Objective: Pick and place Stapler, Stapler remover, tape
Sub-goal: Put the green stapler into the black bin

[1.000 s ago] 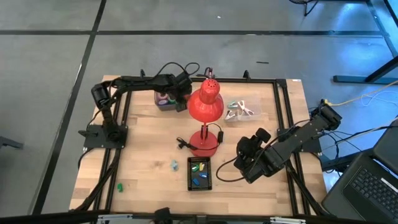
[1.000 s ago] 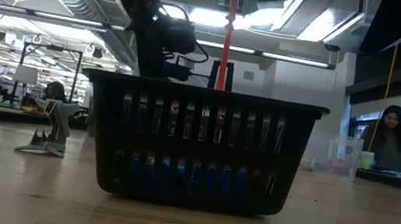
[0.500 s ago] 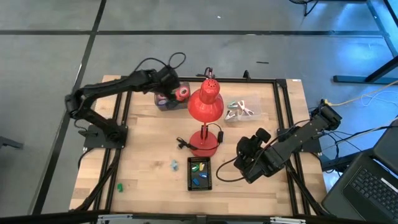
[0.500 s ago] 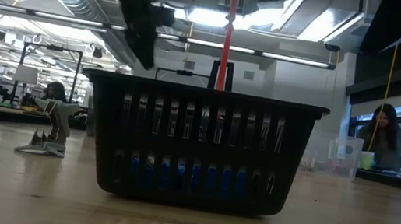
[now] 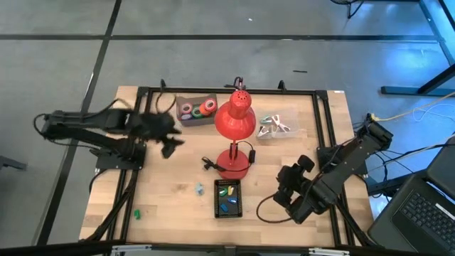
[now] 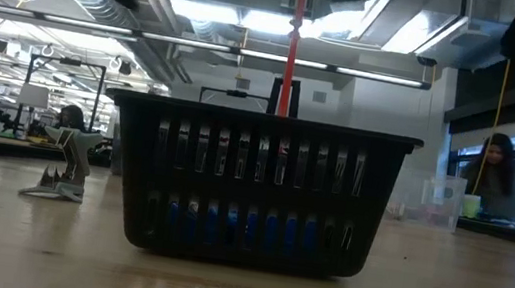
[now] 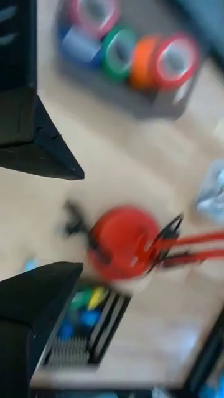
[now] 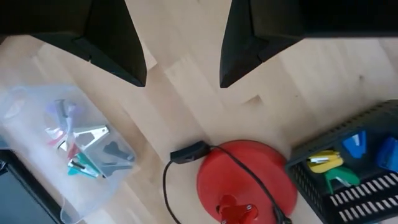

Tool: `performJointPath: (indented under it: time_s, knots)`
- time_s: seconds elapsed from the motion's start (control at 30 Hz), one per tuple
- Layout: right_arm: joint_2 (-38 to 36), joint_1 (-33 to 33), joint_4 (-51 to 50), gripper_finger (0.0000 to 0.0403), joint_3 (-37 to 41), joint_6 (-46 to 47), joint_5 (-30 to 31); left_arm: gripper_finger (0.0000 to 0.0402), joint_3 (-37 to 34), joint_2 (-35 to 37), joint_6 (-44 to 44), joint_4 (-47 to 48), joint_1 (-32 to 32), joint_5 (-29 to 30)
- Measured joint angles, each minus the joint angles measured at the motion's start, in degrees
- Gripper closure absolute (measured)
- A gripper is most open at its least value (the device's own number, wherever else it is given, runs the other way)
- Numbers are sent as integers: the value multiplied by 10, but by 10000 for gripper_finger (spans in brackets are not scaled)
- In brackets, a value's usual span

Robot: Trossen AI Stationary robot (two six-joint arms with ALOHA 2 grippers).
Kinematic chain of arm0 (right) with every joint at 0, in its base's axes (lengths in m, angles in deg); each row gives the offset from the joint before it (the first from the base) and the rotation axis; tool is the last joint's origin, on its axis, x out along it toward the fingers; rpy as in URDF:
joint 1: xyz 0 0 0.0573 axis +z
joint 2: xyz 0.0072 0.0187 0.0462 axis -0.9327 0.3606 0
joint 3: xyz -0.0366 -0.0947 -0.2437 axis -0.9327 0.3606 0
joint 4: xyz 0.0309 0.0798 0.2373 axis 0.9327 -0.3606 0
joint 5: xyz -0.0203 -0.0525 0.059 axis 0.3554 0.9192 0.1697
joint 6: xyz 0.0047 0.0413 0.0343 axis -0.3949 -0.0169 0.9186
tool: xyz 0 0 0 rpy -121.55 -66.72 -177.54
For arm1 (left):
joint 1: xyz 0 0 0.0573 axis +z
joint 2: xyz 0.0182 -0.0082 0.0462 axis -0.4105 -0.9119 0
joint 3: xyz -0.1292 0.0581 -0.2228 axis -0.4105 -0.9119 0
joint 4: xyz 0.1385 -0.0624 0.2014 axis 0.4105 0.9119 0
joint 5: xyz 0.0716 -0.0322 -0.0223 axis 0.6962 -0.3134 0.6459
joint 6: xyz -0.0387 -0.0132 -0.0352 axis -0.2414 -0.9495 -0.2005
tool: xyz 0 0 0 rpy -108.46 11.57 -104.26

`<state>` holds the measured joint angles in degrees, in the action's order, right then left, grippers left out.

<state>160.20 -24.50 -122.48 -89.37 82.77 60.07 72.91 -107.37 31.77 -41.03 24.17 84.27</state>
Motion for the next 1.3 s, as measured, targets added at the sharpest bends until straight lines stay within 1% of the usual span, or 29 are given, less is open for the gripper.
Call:
performJointPath:
  time_s: [0.13, 0.23, 0.33, 0.4, 0.47, 0.6, 0.67, 0.73, 0.8, 0.9, 0.97, 1.07, 1.17, 1.3]
  knots:
    - [0, 13, 0, 198, 0, 20, 2, 185, -50, 48, -158, -5, -138, 58]
    - [0, 16, 0, 198, 0, 26, 6, 185, -73, 43, -235, -56, -241, 85]
    - [0, 16, 0, 198, 0, 25, 6, 185, -76, 11, -259, -135, -329, 120]
    - [0, 16, 0, 198, 0, 25, 7, 185, -76, -18, -258, -183, -374, 139]
    - [0, 16, 0, 198, 0, 25, 10, 185, -76, -49, -259, -222, -411, 146]
    - [0, 16, 0, 198, 0, 24, 21, 185, -76, -124, -266, -229, -468, 139]
    - [0, 16, 0, 198, 0, 24, 21, 185, -76, -167, -287, -225, -489, 111]
    - [0, 16, 0, 198, 0, 24, 21, 185, -76, -208, -321, -224, -503, 59]
    - [0, 16, 0, 198, 0, 24, 21, 185, -76, -243, -354, -221, -511, -15]
    - [0, 15, 0, 198, 0, 24, 23, 185, -76, -286, -437, -202, -516, -150]
    - [0, 13, 0, 198, 0, 24, 28, 185, -76, -308, -496, -200, -520, -214]
    - [0, 7, 0, 198, 0, 22, 32, 185, -76, -327, -555, -198, -533, -246]
    - [0, 3, 0, 198, 0, 10, 33, 185, -76, -333, -610, -184, -547, -244]
    - [0, 0, 0, 198, 0, 9, 34, 185, -76, -333, -711, -129, -561, -247]
